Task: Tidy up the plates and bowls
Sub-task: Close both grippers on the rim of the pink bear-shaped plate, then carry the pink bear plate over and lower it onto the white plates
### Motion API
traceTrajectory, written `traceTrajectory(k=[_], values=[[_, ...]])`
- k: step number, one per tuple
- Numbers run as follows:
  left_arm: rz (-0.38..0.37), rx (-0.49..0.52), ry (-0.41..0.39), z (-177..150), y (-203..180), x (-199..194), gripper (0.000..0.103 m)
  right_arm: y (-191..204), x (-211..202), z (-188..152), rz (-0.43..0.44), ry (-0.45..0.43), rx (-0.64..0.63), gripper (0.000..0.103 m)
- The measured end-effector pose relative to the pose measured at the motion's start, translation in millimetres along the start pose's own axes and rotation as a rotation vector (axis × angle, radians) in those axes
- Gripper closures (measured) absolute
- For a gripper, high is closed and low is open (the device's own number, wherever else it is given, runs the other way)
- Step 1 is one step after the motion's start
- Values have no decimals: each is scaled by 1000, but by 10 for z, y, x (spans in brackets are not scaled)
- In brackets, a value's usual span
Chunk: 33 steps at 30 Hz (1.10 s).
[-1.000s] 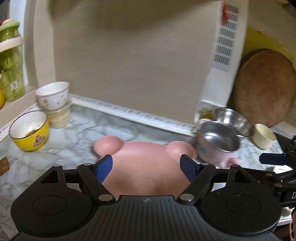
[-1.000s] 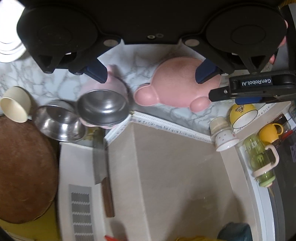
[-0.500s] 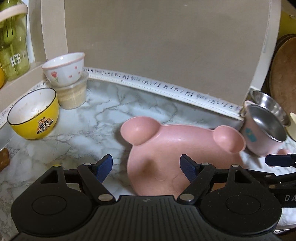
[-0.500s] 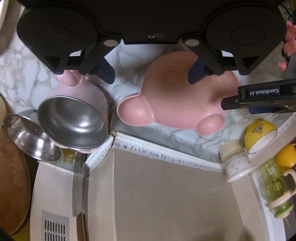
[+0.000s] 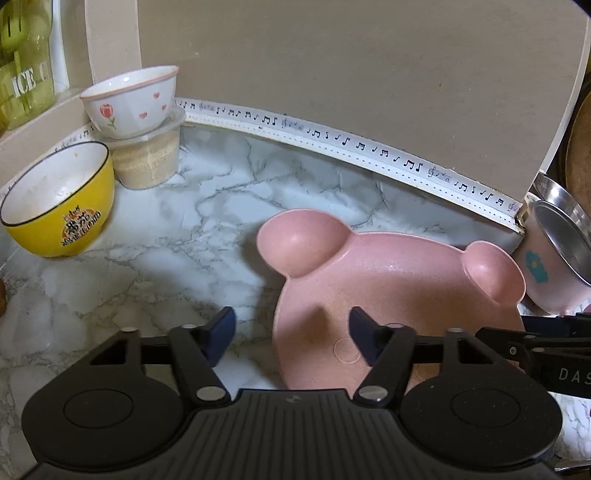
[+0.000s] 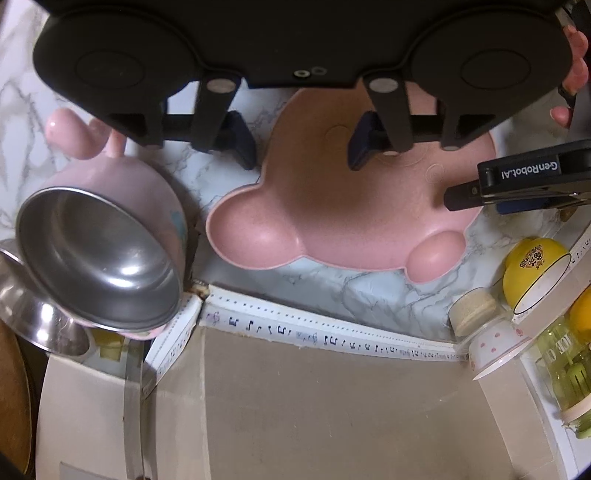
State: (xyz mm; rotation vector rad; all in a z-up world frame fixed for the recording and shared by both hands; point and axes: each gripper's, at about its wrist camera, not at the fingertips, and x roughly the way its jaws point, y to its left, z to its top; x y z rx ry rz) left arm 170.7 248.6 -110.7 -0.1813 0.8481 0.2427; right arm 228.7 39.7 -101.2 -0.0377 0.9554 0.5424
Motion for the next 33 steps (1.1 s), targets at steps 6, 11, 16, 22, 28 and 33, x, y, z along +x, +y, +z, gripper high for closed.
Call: traceTrajectory(k=[6,11,16,22,28,33], values=[[-11,-45,29,17,64,49,65,-44,12,-15,-10,-3,21,72],[-15,-73,56,20,98,86,81,-111,-6,-26,-10,1,49,90],[-20,-93,64,12,116,65,86,-89,-21,-47,-11,2,43,91],[-18,-81,61,-32,107,-63,87,-79,-102,-76,-2,-6,36,92],[-34,-77,55,-105,76,-267,87,-82,-259,-100,6,-2,19,92],[-58,-68,44,-148,25,-476,87,-121,-447,-133,15,-9,20,92]])
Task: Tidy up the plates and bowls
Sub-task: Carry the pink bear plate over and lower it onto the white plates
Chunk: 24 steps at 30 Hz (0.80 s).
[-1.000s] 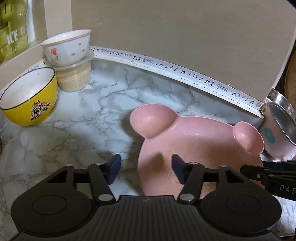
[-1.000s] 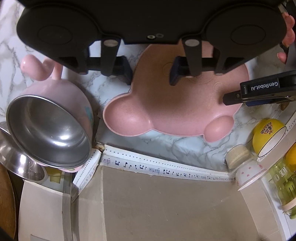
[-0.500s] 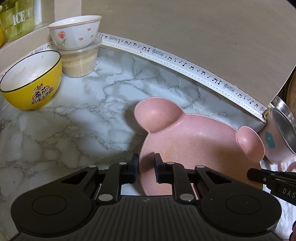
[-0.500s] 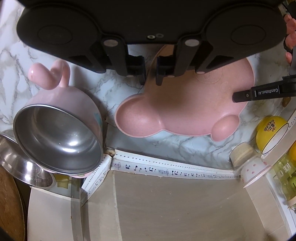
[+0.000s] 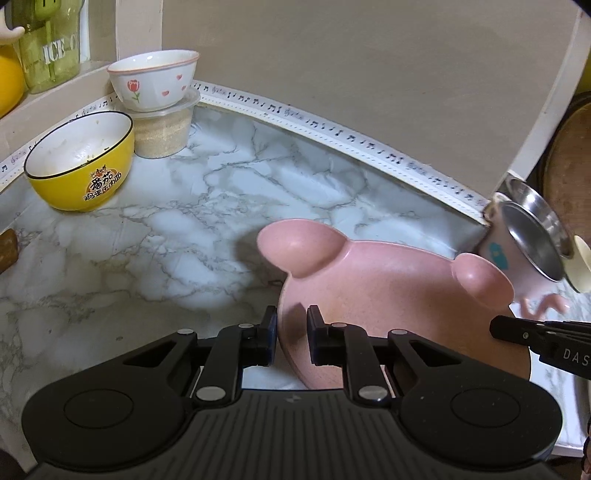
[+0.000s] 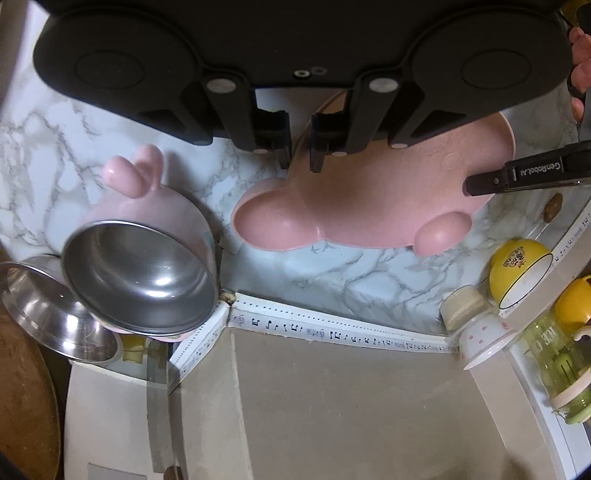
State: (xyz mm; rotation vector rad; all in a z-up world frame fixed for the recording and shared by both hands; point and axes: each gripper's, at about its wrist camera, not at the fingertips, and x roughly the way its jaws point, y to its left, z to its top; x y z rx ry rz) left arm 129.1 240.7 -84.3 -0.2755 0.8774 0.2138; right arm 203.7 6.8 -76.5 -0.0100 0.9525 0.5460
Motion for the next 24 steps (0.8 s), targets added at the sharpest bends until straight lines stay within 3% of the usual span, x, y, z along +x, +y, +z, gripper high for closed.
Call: traceTrajectory(k=[11,24], values=[[-70,54,-43,-78,-310,-476,87,-173,-532,-159,15,-40,40,92],[-181,190,-70,-131,-1247,-842,87,-814,-1420,-387,-34,-190,152,94]])
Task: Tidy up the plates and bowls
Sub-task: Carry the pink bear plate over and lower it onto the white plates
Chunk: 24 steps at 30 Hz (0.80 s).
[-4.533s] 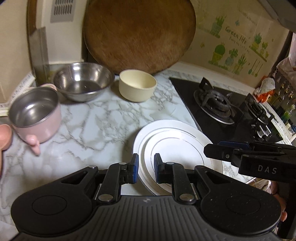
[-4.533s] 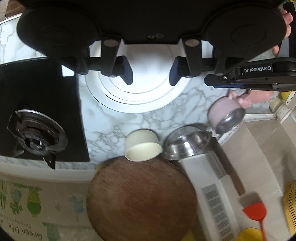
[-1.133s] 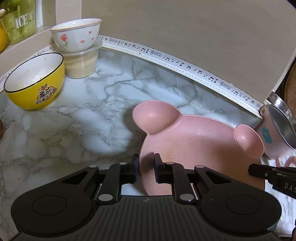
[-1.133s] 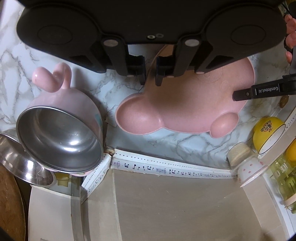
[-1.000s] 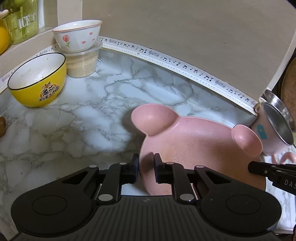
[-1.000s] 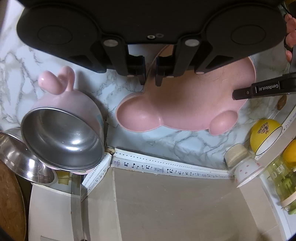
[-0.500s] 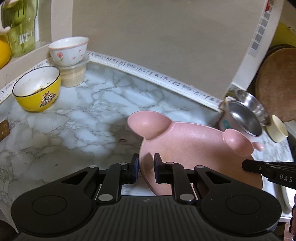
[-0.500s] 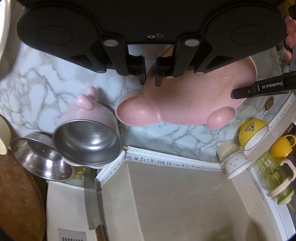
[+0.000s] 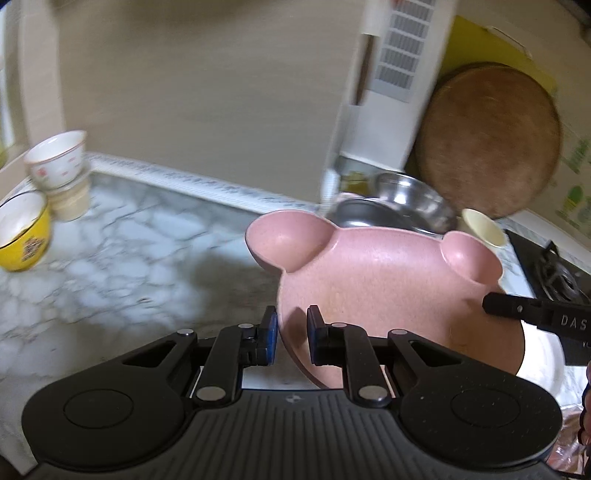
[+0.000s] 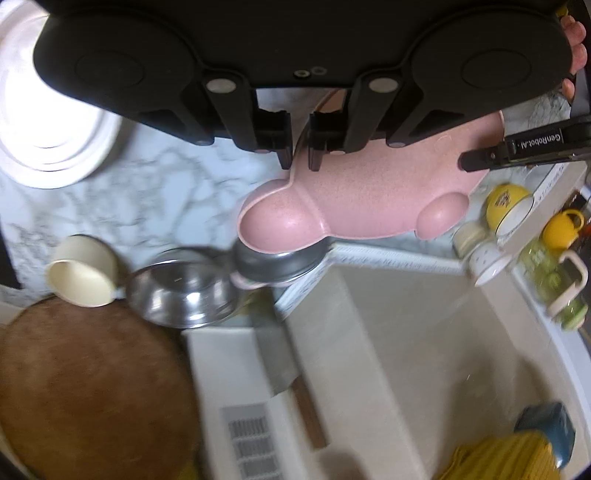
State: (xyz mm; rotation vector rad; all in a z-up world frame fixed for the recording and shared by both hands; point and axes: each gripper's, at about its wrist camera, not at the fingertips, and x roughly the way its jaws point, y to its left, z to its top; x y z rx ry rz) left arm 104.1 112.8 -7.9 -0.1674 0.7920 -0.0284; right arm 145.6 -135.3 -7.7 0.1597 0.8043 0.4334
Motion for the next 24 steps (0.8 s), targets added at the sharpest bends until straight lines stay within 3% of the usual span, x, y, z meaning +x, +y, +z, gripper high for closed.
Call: traceTrajectory(k=[9,24], values=[[-89,105,7,-34,-837,157,87,-708,-521,-84,-76,-70,110,94],[-208,237,79,-208,-1988,611,87,-1766,-982,-424,-231,-84,247,95]])
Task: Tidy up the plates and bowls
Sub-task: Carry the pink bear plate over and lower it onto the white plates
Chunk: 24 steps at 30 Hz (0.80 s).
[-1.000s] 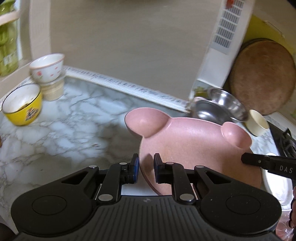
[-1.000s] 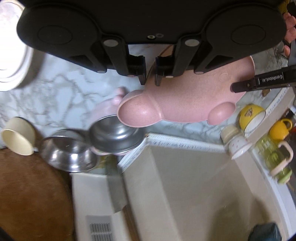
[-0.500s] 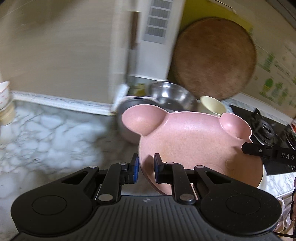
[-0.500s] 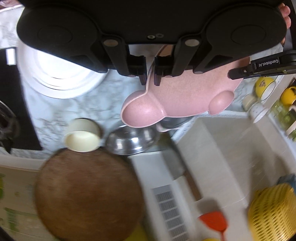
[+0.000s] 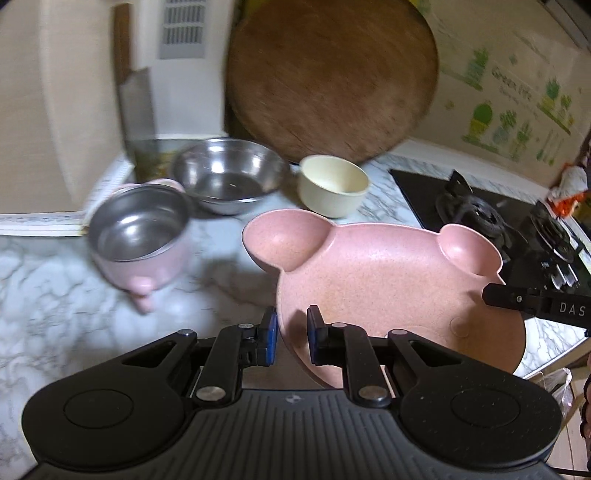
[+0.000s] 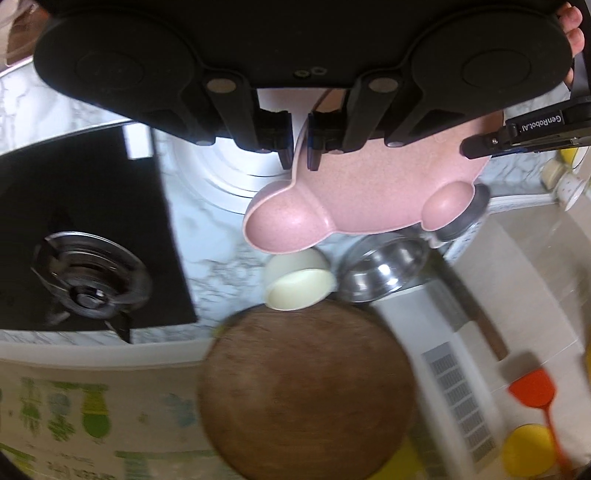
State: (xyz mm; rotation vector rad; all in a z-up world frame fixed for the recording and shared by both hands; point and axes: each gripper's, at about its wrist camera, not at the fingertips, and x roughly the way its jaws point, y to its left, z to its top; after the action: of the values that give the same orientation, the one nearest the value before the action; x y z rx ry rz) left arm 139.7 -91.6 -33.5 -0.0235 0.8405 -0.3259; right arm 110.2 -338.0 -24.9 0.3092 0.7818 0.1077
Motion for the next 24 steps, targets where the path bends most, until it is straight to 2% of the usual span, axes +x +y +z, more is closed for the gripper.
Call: traceTrajectory(k=[11,24], values=[[-14,50,48,14,-373,489,87,-516,162,-25,-61,23,46,95],[3,81,65,0,-481,724,87,-761,418,-48,-56,35,67,95]])
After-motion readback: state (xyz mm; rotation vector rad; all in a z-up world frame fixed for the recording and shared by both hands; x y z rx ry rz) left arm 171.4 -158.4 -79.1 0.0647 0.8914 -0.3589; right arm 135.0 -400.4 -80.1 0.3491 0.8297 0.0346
